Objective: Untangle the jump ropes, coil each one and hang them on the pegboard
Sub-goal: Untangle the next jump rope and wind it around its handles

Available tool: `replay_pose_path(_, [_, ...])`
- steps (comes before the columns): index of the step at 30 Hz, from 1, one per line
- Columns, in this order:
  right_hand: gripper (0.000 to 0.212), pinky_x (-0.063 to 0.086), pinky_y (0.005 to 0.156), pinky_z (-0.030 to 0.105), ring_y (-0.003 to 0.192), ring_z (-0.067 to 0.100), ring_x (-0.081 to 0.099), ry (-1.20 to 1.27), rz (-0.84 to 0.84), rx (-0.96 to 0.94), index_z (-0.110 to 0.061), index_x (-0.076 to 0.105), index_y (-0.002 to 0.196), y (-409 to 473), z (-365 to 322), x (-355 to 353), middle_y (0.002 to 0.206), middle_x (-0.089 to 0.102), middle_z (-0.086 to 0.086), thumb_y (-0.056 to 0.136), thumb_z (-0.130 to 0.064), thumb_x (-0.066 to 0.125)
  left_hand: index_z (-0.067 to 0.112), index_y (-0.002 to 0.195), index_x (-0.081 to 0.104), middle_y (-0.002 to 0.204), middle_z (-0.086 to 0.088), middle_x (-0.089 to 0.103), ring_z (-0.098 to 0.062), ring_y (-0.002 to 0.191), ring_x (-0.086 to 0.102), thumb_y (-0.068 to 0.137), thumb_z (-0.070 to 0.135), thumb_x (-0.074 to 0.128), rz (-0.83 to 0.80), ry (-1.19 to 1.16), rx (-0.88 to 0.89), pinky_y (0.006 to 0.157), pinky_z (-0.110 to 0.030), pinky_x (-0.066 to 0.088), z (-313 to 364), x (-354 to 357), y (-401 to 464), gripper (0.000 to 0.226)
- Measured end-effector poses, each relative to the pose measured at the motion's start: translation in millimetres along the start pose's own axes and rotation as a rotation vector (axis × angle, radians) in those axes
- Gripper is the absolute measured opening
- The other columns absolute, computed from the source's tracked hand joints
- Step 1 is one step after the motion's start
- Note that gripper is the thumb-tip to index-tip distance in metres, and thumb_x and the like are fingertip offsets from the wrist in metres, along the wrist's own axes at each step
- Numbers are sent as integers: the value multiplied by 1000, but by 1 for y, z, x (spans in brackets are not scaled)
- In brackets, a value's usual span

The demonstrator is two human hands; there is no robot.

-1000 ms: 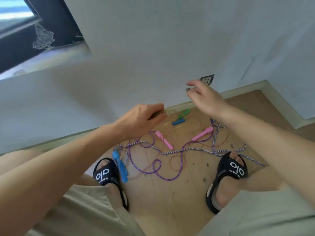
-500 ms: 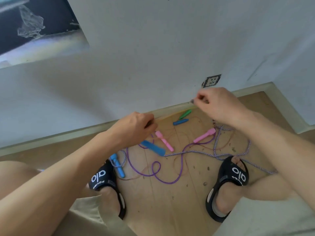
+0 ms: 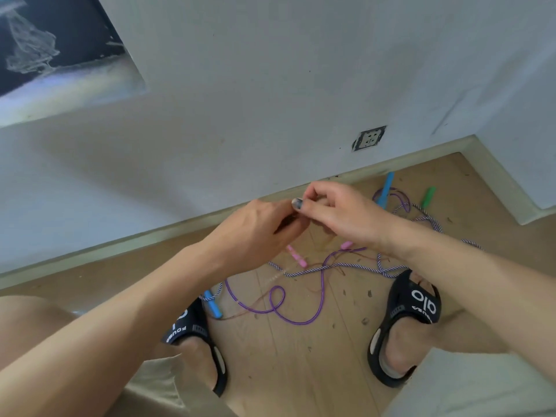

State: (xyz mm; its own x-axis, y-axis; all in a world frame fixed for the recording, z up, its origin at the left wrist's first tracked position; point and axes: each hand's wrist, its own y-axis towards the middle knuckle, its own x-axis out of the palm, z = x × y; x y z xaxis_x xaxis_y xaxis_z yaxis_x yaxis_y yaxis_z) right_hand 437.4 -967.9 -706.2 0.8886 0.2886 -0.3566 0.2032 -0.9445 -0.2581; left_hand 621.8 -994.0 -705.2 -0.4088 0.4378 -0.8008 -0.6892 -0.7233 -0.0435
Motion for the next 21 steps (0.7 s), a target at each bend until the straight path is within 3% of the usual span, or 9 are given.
replay_pose_path(3, [19, 30, 55, 23, 51, 7, 33, -193, 11, -42, -17, 59, 79, 3, -1, -18, 51, 44, -11, 92, -28, 66, 22, 69, 42, 53, 3, 43, -16, 51, 41, 98, 35, 50, -32, 156, -53, 51, -34, 37, -16, 0, -1, 33])
replay_pose_path(5, [20, 30, 53, 18, 48, 5, 36, -328, 27, -46, -18, 62, 77, 2, -3, -32, 47, 47, -14, 91, -31, 68, 21, 67, 35, 53, 1, 41, -19, 52, 40, 100, 36, 47, -51, 223, -75, 51, -37, 39, -22, -3, -2, 38])
replay_pose_path(8, [24, 32, 51, 13, 50, 1, 46, -500, 75, -35, -20, 64, 75, 1, -2, -54, 50, 54, -22, 89, -39, 69, 20, 71, 39, 57, 1, 45, -23, 55, 45, 100, 43, 42, -12, 264, -97, 50, -35, 36, -24, -9, -3, 37])
replay_pose_path(13, [26, 39, 60, 27, 64, 6, 54, -720, 137, 32, -26, 65, 78, 0, 2, -73, 68, 60, -11, 87, -51, 63, 20, 75, 39, 59, 1, 47, -23, 56, 47, 100, 46, 42, 63, 290, -59, 49, -35, 33, -21, -11, -2, 36])
replay_pose_path(17, [24, 47, 70, 29, 70, 13, 60, -251, -37, 63, -26, 69, 83, -4, 1, -58, 73, 66, -6, 96, -42, 58, 17, 76, 37, 59, -2, 44, -23, 57, 40, 101, 40, 45, 95, 128, -41, 53, -34, 32, -17, -13, -2, 35])
replay_pose_path(21, [33, 43, 61, 27, 66, 13, 54, 106, -51, 75, -6, 69, 104, -4, -2, -34, 73, 58, 1, 98, -37, 57, 20, 79, 32, 60, 1, 41, -24, 57, 39, 102, 40, 42, 47, 130, 73, 53, -37, 35, -15, -12, -4, 32])
